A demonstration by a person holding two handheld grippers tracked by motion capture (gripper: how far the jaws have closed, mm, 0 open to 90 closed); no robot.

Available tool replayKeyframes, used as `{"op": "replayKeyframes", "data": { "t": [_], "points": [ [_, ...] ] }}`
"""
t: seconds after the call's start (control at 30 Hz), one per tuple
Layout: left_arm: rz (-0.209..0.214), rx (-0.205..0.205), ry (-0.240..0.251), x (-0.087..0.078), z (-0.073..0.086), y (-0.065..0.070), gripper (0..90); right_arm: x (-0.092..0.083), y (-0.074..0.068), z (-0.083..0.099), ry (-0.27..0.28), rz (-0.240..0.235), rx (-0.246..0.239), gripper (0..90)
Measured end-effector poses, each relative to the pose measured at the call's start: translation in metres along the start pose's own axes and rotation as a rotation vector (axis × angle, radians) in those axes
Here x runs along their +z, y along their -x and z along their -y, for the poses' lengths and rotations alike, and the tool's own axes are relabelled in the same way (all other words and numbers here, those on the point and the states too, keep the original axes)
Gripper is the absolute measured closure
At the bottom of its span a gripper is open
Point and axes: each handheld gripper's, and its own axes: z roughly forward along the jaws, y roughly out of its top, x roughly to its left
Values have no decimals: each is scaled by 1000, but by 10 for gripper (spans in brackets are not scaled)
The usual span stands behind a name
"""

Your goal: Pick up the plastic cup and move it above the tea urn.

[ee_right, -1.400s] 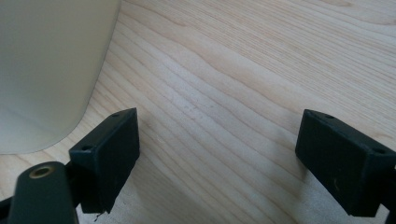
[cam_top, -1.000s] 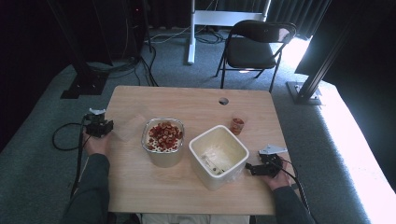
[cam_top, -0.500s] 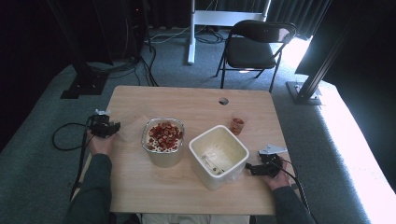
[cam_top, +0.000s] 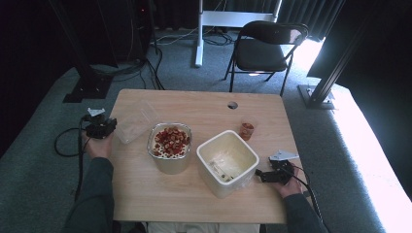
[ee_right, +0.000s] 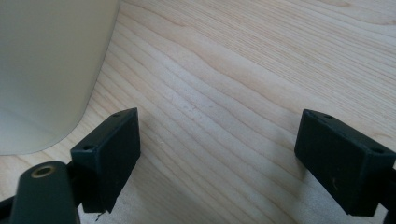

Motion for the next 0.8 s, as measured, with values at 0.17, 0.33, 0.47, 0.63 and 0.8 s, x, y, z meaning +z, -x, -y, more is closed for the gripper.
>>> {"op": "replayKeyframes", "data": {
  "t": [0.17, 0.33, 0.47, 0.63, 0.8],
  "points": [
    [6, 5, 42, -14, -9, 2, 775, 0, 0, 0, 0, 1, 1, 140],
    [26, 30, 86, -30, -25, 9, 776, 0, 0, 0, 0, 1, 1, 140],
    [47, 56, 113, -42, -38, 19, 776, 0, 0, 0, 0, 1, 1, 140],
    [98, 95, 146, -58, -50, 36, 775, 0, 0, 0, 0, 1, 1, 140],
    [162, 123, 169, -71, -57, 55, 776, 0, 0, 0, 0, 1, 1, 140]
  ]
}}
